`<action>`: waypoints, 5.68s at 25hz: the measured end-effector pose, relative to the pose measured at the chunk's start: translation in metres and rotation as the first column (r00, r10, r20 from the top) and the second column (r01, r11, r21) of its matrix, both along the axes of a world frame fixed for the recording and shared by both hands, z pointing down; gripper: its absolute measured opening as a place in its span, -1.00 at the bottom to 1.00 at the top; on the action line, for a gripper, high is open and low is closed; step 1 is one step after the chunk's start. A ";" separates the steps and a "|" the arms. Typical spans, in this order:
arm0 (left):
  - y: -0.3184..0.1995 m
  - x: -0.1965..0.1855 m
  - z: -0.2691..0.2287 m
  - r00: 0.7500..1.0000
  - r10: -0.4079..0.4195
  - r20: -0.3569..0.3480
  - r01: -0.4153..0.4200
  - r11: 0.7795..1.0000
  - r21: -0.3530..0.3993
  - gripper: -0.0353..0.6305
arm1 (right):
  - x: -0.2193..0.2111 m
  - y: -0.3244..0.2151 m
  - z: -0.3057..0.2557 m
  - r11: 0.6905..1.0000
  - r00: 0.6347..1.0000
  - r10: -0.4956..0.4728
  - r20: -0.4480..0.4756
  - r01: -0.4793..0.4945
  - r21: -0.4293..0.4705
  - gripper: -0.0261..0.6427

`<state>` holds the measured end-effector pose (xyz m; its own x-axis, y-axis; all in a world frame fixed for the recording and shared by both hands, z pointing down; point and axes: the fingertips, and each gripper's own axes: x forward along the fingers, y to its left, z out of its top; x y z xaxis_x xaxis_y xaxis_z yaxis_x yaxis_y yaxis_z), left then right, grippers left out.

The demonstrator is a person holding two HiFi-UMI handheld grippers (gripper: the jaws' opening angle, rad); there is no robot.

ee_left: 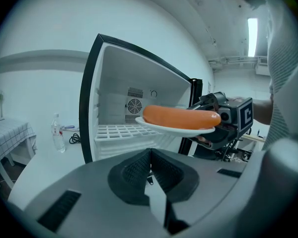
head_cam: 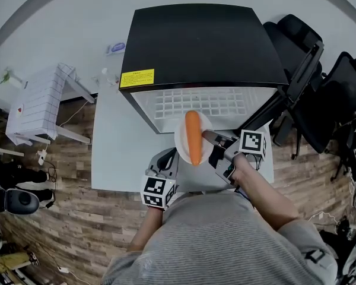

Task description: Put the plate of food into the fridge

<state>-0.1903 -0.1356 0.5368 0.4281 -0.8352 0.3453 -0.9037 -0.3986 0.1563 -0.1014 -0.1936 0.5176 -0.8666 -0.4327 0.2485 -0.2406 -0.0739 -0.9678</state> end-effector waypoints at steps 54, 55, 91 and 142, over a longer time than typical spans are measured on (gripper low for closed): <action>-0.015 0.009 0.010 0.996 0.094 0.009 -0.093 0.995 -0.037 -0.86 | 0.040 -0.139 0.033 0.899 0.882 0.437 -0.178 -0.422 0.114 -0.77; -0.015 0.009 0.010 0.995 0.095 0.009 -0.095 0.995 -0.039 -0.86 | 0.041 -0.140 0.033 0.902 0.883 0.429 -0.191 -0.411 0.130 -0.77; -0.020 0.018 0.005 0.993 0.116 0.007 -0.115 0.993 -0.018 -0.86 | 0.046 -0.147 -0.015 0.670 0.448 0.432 -0.783 0.422 0.611 -0.47; -0.025 0.056 -0.001 0.985 0.170 0.029 -0.170 0.985 0.004 -0.86 | 0.051 -0.051 -0.026 0.545 0.596 0.319 -0.737 0.521 0.657 -0.88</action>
